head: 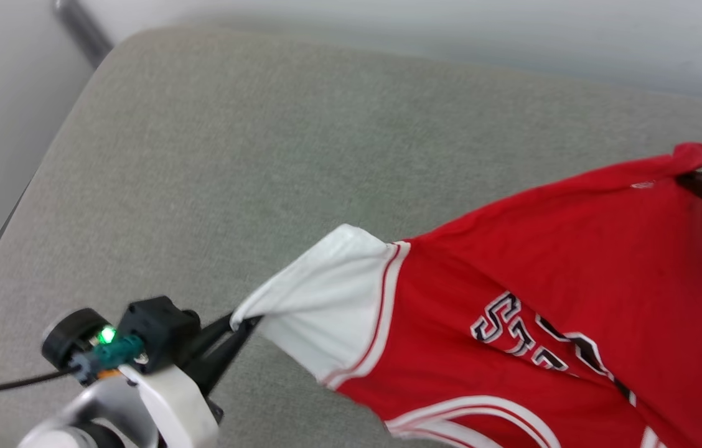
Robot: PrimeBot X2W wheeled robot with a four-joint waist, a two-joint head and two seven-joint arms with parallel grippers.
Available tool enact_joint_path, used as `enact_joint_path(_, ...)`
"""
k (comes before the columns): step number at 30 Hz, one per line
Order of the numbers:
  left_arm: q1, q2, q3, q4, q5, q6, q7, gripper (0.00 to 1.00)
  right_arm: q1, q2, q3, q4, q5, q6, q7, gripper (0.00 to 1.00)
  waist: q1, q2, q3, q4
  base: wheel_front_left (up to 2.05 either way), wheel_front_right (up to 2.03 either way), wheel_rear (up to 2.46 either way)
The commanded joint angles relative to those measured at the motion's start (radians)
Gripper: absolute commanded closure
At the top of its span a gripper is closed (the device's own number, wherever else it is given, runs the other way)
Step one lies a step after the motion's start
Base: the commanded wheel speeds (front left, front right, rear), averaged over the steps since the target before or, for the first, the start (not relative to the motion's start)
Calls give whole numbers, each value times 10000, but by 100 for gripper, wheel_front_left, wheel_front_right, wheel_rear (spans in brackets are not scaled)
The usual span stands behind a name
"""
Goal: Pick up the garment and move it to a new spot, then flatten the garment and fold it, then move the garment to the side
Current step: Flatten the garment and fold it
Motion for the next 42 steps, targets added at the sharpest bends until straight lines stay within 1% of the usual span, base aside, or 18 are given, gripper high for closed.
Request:
enact_joint_path(1,-135,26,67,-51,5,43,7,100,-77,57,35,-49,56,-8,-78,100,-1,0,-473,-427,0,0,0)
enact_joint_path(5,-535,315,610,-199,-64,186,30,100,-205,71,220,-499,597,-8,-583,100,-1,0,-971,-842,0,0,0)
enact_joint_path(8,-916,527,1068,-279,81,377,11,100,-259,-21,307,-869,883,-8,-1081,100,-1,0,-1310,-1165,0,0,0)
enact_joint_path(10,-1149,660,1396,-283,152,592,55,100,-327,-51,373,-1135,1011,-8,-1534,100,-1,0,-1532,-1402,0,0,0)
enact_joint_path(13,-1478,854,1946,-295,107,923,119,100,-528,158,200,-1319,1219,-6,-2398,100,-1,0,-1805,-1778,0,0,0)
enact_joint_path(15,-1706,992,2273,-227,133,1034,73,100,-656,278,162,-1423,1358,-8,-2883,100,-1,0,-1958,-2013,0,0,0)
enact_joint_path(17,-2019,1040,2557,-230,78,1030,-70,100,-781,356,123,-1535,1481,-8,-3254,100,-1,0,-2074,-2244,0,0,0)
enact_joint_path(21,-2729,991,3094,-249,56,1099,-347,100,-882,211,424,-1956,1396,-8,-3885,100,-1,0,-2212,-2675,0,0,0)
enact_joint_path(25,-3472,1007,3447,-199,236,1223,-548,100,-1024,348,318,-2417,1469,-8,-4209,100,-1,0,-2155,-3082,0,0,0)
enact_joint_path(30,-4686,923,3725,6,284,1081,-728,100,-1406,603,-180,-2925,1262,-8,-4477,100,-1,0,-1692,-3441,0,0,0)
enact_joint_path(33,-5717,999,3806,219,580,960,-848,100,-1825,753,-519,-3228,1013,-8,-4585,100,-1,0,-1208,-3592,0,0,0)
enact_joint_path(35,-6442,849,3705,447,709,876,-907,100,-2117,919,-724,-3321,817,-8,-4622,100,-1,0,-786,-3674,0,0,0)
enact_joint_path(39,-8244,728,3587,1213,928,529,-956,100,-2923,1349,-872,-3318,364,-8,-4765,100,-1,0,263,-3904,0,0,0)
enact_joint_path(42,-9612,540,3346,1940,1173,207,-969,100,-3599,1618,-872,-2973,17,-8,-5027,100,-1,0,1059,-4048,0,0,0)
